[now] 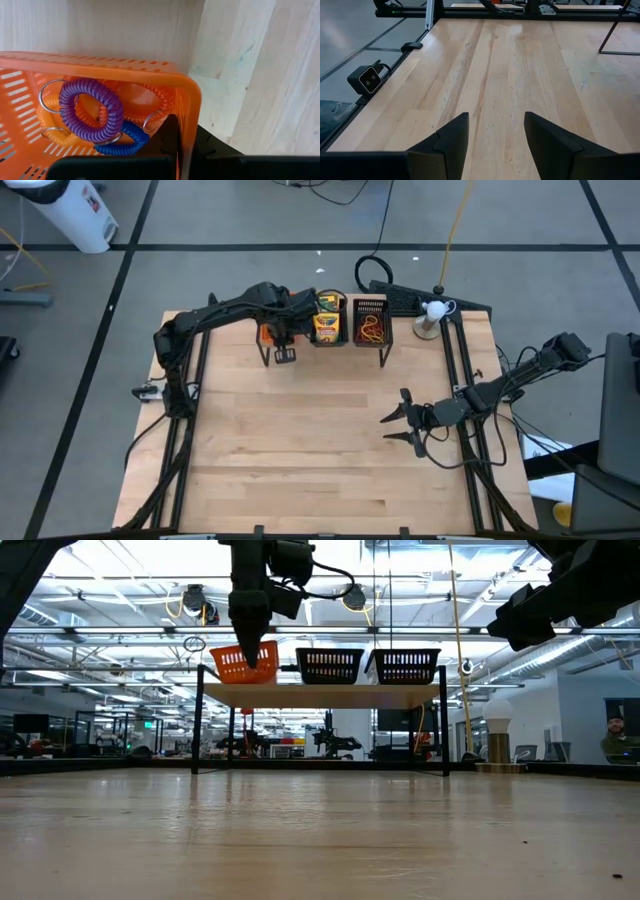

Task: Pick & Place Office Desk Supplies
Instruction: Put the orange bin on the shelf, then return to Home Position

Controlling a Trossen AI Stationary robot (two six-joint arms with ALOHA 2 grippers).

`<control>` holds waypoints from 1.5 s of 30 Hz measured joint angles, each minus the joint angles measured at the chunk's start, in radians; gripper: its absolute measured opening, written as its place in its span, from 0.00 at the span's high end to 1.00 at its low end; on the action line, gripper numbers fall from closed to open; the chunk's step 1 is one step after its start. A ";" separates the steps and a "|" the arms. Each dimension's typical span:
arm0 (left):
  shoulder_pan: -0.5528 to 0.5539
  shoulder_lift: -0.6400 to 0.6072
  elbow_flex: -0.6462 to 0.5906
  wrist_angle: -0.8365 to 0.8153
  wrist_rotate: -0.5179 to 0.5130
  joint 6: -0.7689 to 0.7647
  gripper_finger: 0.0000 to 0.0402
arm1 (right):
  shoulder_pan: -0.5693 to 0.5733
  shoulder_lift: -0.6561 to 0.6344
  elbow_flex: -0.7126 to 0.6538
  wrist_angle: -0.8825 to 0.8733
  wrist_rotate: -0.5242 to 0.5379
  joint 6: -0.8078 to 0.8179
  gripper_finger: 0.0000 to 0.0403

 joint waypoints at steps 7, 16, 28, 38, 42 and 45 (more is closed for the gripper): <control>0.000 0.000 0.000 -0.001 0.003 -0.007 0.91 | 0.000 0.000 0.000 0.000 0.000 0.000 0.55; 0.000 0.000 0.000 0.000 0.003 -0.003 0.77 | 0.000 0.000 0.000 0.000 0.000 0.000 0.55; -0.002 0.000 0.000 -0.001 -0.007 -0.008 0.53 | 0.000 0.000 0.000 0.000 0.000 0.000 0.55; -0.042 -0.001 0.158 -0.068 -0.027 -0.037 0.42 | 0.000 0.000 0.000 0.000 0.000 0.000 0.55; -0.093 -0.002 0.272 -0.130 -0.045 -0.114 0.42 | 0.000 0.000 0.000 0.000 0.000 0.000 0.55; -0.155 -0.025 0.324 -0.126 0.021 -0.212 0.42 | 0.000 0.000 0.000 0.006 0.000 0.000 0.55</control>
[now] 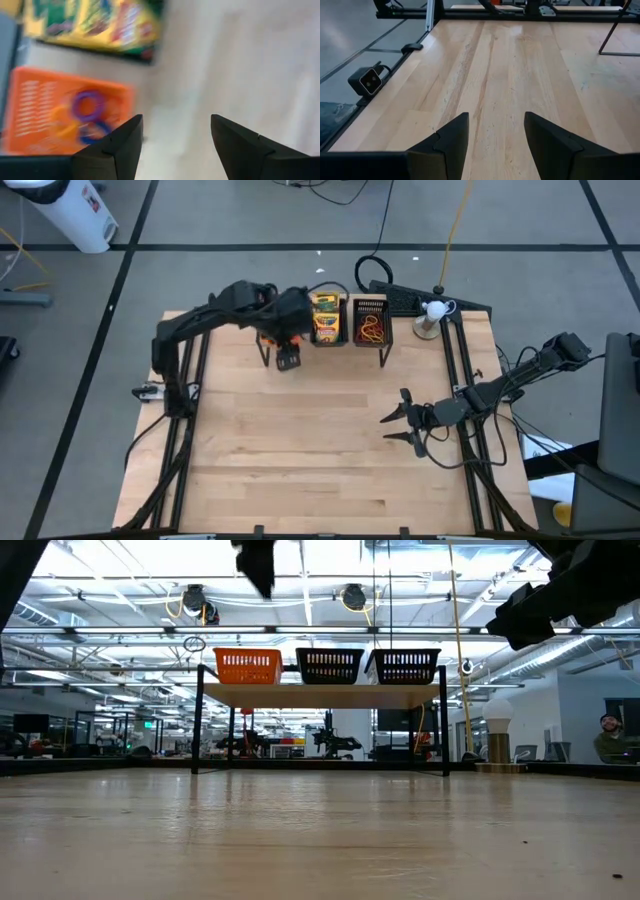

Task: Pick & Place Office Desk Supplies
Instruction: Return to Home Position

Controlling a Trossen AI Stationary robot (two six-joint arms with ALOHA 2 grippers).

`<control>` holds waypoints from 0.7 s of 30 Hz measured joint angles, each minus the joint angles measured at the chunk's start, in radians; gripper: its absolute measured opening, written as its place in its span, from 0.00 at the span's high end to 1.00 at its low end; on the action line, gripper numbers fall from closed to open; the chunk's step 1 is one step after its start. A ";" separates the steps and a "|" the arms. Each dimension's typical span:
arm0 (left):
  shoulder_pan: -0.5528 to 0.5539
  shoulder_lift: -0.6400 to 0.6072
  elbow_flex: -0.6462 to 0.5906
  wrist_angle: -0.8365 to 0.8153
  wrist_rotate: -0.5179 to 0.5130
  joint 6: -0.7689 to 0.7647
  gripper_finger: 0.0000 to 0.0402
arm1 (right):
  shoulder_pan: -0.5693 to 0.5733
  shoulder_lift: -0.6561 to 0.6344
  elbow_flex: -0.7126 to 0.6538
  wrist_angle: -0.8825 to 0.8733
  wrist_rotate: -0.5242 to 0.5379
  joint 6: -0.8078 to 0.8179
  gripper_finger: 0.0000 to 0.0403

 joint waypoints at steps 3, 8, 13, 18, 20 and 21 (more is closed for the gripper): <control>-0.090 -0.032 0.017 -0.002 0.059 -0.081 0.43 | 0.000 0.000 0.000 0.019 -0.002 0.000 0.55; -0.307 -0.086 0.017 -0.003 -0.013 -0.213 0.46 | 0.000 -0.009 0.000 0.028 -0.008 0.019 0.55; -0.576 -0.170 -0.053 0.002 -0.247 -0.361 0.48 | 0.000 -0.086 0.000 -0.051 -0.084 0.080 0.55; -0.834 -0.315 -0.344 0.133 -0.566 -0.578 0.51 | 0.000 -0.223 0.000 -0.185 -0.083 0.103 0.55; -0.918 -0.393 -0.518 0.270 -0.655 -0.630 0.52 | 0.000 -0.273 0.000 -0.222 -0.083 0.117 0.55; -0.949 -0.434 -0.612 0.354 -0.681 -0.640 0.53 | 0.000 -0.292 0.000 -0.234 -0.084 0.125 0.55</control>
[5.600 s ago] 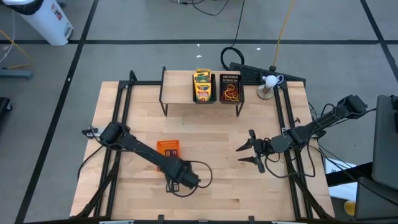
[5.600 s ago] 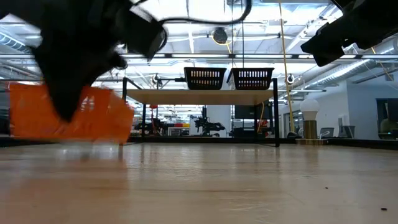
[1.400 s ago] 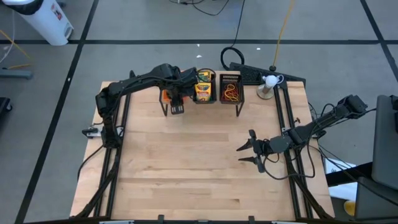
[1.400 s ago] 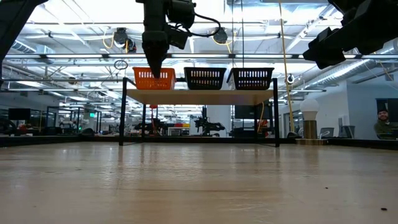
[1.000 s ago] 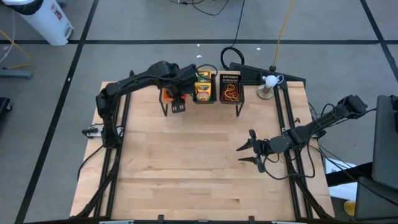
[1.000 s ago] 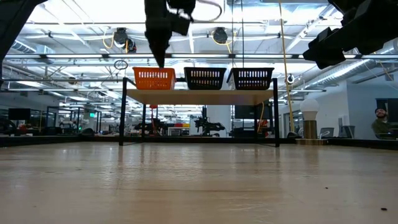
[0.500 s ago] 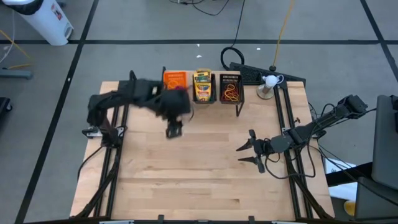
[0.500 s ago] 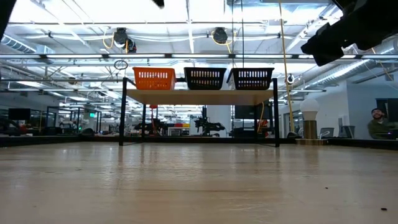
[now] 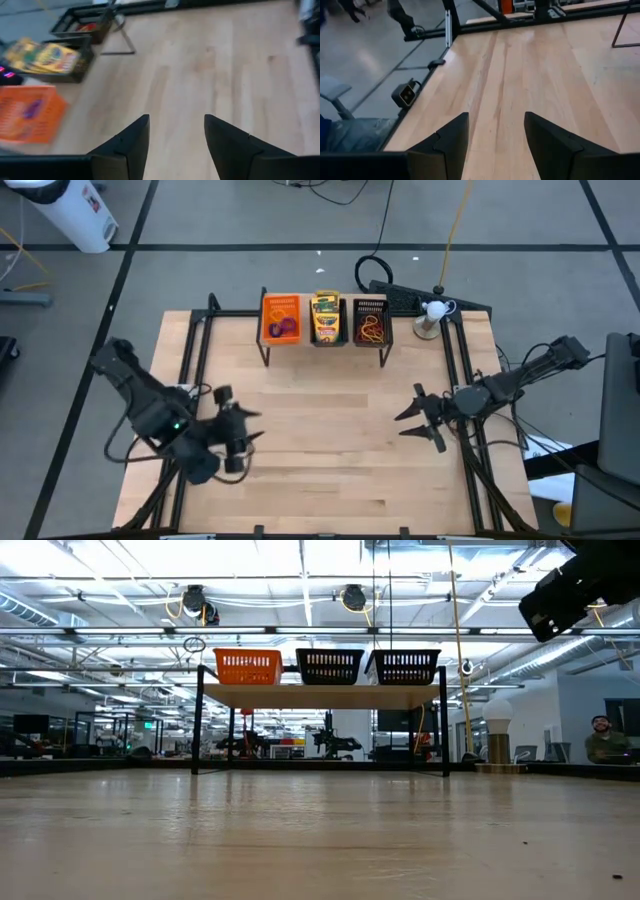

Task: Pick & Place Office Desk Supplies
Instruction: Return to Home Position

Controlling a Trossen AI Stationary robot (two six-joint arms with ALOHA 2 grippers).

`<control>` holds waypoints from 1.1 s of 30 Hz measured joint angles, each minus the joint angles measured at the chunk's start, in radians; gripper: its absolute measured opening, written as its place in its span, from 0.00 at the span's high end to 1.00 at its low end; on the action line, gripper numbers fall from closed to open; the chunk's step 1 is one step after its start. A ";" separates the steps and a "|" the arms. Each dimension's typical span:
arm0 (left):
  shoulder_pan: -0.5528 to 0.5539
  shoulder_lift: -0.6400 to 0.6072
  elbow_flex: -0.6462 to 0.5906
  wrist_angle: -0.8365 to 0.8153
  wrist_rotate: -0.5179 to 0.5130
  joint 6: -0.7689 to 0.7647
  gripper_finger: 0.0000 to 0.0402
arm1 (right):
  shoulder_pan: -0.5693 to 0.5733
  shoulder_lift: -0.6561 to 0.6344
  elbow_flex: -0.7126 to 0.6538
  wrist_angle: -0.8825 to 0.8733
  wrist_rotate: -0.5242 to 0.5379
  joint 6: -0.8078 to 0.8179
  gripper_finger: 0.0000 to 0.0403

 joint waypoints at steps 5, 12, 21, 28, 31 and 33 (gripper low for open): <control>-0.030 -0.172 -0.454 0.418 -0.001 -0.011 0.56 | 0.000 -0.060 0.000 -0.038 0.000 0.008 0.55; 0.064 -0.418 -0.952 0.863 0.087 0.002 0.56 | -0.002 -0.068 0.000 -0.048 0.000 0.016 0.55; 0.192 -0.755 -1.323 1.219 0.254 0.059 0.56 | -0.076 -0.139 0.000 -0.154 0.000 -0.032 0.55; 0.256 -0.846 -1.385 1.206 0.330 0.058 0.55 | -0.151 -0.287 -0.016 -0.256 0.000 -0.053 0.55; 0.275 -0.847 -1.387 1.175 0.331 0.058 0.55 | -0.171 -0.368 -0.087 -0.209 0.000 -0.050 0.55; 0.286 -0.846 -1.387 1.172 0.327 0.059 0.54 | -0.178 -0.423 -0.166 -0.122 -0.002 -0.045 0.55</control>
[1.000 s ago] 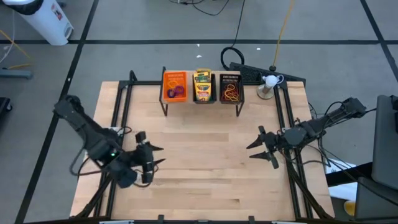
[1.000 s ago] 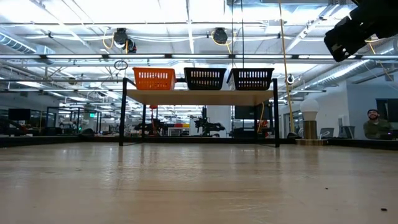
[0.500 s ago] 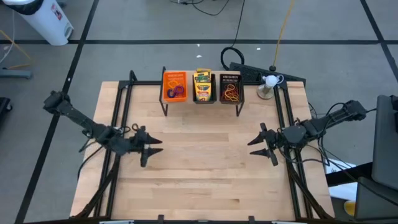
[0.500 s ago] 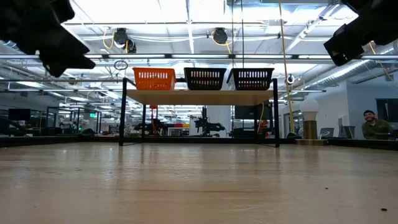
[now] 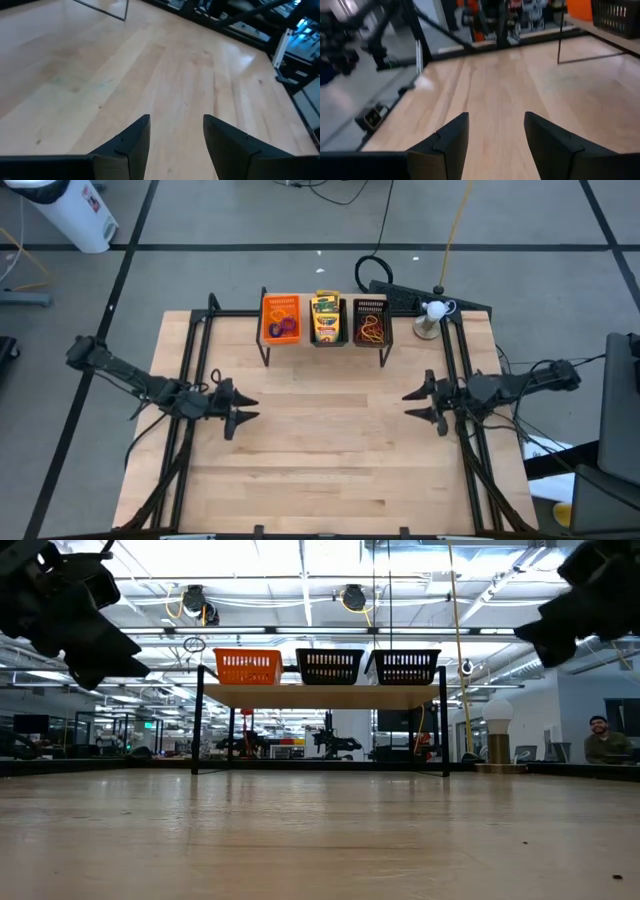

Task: Pick & Place Office Desk Supplies
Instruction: Return to Home Position

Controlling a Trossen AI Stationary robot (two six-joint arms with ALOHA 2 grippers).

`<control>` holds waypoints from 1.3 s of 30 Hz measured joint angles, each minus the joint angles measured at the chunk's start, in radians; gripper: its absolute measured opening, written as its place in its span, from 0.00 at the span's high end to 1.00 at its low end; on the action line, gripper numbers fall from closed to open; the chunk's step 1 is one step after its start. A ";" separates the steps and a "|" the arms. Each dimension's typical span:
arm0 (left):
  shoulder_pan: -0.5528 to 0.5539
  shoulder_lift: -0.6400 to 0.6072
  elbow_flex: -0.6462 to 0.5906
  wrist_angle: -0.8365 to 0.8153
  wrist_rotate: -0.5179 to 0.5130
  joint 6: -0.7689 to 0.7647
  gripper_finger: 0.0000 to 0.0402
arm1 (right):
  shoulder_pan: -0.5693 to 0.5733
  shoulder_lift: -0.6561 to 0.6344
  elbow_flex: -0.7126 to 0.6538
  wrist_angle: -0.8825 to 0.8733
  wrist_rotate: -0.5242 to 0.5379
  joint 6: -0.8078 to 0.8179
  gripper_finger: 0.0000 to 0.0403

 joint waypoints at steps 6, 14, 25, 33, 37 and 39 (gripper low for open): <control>0.019 0.000 0.000 0.027 -0.007 -0.024 0.54 | -0.002 -0.115 -0.194 0.203 -0.036 0.080 0.55; 0.022 0.001 0.000 0.084 0.016 0.092 0.54 | -0.002 -0.152 -0.223 0.243 -0.025 0.011 0.55; 0.106 0.004 -0.179 0.343 0.204 0.135 0.54 | -0.002 -0.152 -0.225 0.265 -0.023 -0.023 0.55; 0.171 0.000 -0.185 0.375 0.307 0.239 0.54 | -0.002 -0.152 -0.226 0.270 -0.019 -0.006 0.55; 0.250 0.000 -0.185 0.356 0.367 0.269 0.54 | -0.002 -0.152 -0.226 0.259 -0.019 -0.013 0.55; 0.303 0.000 -0.185 0.358 0.416 0.284 0.54 | -0.009 -0.152 -0.226 0.254 -0.023 -0.025 0.55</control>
